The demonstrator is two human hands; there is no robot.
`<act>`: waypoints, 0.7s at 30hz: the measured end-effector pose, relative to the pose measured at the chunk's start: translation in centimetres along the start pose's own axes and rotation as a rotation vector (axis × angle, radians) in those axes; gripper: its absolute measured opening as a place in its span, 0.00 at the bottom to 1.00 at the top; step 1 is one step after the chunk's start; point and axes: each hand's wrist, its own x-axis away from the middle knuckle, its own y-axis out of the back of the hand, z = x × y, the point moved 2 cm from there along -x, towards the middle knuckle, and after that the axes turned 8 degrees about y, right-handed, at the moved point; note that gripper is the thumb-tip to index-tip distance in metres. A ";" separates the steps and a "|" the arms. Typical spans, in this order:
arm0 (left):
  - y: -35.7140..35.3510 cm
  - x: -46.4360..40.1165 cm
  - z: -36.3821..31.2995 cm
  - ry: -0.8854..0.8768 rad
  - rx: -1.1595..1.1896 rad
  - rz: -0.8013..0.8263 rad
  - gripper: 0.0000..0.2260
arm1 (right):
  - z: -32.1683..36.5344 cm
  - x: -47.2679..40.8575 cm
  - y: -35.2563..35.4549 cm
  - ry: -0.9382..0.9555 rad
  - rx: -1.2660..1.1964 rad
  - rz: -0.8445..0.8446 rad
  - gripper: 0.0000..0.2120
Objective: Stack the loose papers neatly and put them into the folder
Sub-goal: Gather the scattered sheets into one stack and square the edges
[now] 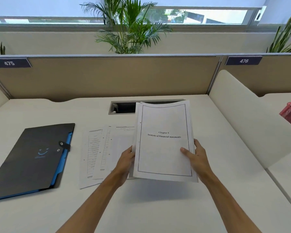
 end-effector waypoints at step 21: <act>2.1 2.8 -2.5 -0.313 0.033 -0.154 0.10 | 6.6 2.8 -4.3 0.150 -0.210 0.016 0.05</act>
